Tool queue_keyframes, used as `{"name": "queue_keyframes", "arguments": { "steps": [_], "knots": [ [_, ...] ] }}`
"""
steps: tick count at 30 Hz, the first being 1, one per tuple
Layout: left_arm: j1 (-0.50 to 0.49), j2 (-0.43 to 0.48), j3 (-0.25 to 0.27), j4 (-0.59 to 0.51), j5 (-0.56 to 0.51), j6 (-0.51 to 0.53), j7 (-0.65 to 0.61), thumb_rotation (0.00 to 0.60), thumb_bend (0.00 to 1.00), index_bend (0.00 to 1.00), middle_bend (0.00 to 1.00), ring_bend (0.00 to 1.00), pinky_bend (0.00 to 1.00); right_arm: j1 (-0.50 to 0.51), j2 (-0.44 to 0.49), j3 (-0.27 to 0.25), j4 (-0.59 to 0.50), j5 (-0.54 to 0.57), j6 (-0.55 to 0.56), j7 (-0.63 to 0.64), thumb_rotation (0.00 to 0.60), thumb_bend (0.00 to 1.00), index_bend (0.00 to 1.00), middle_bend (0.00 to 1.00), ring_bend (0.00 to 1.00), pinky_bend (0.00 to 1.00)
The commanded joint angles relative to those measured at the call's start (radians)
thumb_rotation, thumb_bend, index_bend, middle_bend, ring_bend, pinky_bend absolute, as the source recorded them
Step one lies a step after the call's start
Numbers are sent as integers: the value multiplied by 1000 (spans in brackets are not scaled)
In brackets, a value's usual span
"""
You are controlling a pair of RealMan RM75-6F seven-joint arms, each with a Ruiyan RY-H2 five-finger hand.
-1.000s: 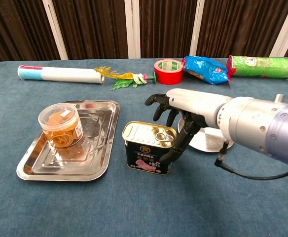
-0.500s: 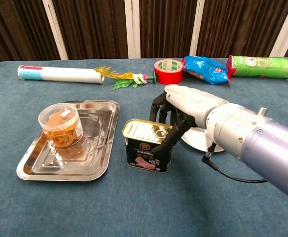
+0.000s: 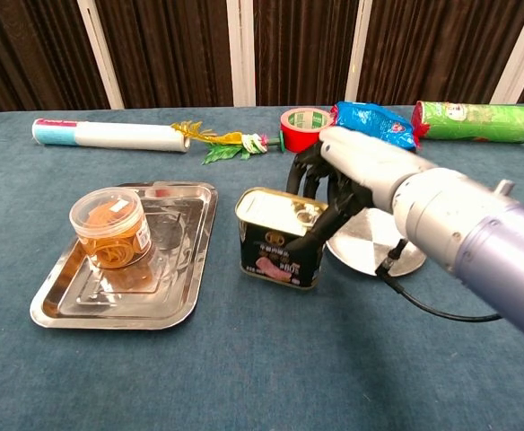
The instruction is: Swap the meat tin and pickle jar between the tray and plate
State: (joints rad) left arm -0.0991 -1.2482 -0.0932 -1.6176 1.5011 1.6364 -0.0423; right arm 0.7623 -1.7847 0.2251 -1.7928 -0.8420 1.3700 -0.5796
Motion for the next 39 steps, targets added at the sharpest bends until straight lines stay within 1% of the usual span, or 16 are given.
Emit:
{"name": "queue_keyframes", "arguments": {
  "steps": [1,3,5,10,16,30,34,35,37,38,39],
  "knots": [
    [2,-1,-3,0,1,4,-1,600,146,249,0,0,68,-14,30,21,-24,-10,8,5,600,145,592,644,625,213],
    [5,-1,-6,1,2,9,-2,600,146,250,0,0,68,-22,66,46,-27,-2,12,2,600,146,592,644,625,212],
    [7,-3,-9,1,4,14,0,600,145,250,0,0,68,-27,108,68,-18,19,-15,12,600,146,592,644,625,212],
    [11,-7,-11,1,10,21,10,600,145,252,0,0,68,-35,154,79,13,45,-67,30,600,146,592,644,625,212],
    [13,-12,-15,1,10,20,20,600,146,253,0,0,68,-47,173,71,47,55,-106,58,600,146,592,644,625,212],
    [14,-18,-21,4,7,11,32,600,146,255,0,0,68,-65,167,46,124,27,-137,93,600,145,592,644,625,213],
    [14,-19,-20,4,9,10,37,600,146,255,0,0,68,-71,175,37,135,27,-143,90,600,144,589,642,597,201],
    [14,-20,-20,4,10,10,38,600,146,255,0,0,68,-73,178,36,136,26,-145,90,600,144,578,631,575,185],
    [15,-21,-19,4,12,10,41,600,146,255,0,0,68,-76,190,28,133,25,-152,83,600,143,524,582,525,145],
    [15,-24,-18,4,14,10,47,600,146,255,0,0,68,-76,212,5,119,34,-166,45,600,141,465,533,487,121],
    [15,-25,-18,4,14,10,50,600,146,255,0,0,68,-76,229,1,99,50,-178,31,600,128,391,475,439,90]
  ]
}}
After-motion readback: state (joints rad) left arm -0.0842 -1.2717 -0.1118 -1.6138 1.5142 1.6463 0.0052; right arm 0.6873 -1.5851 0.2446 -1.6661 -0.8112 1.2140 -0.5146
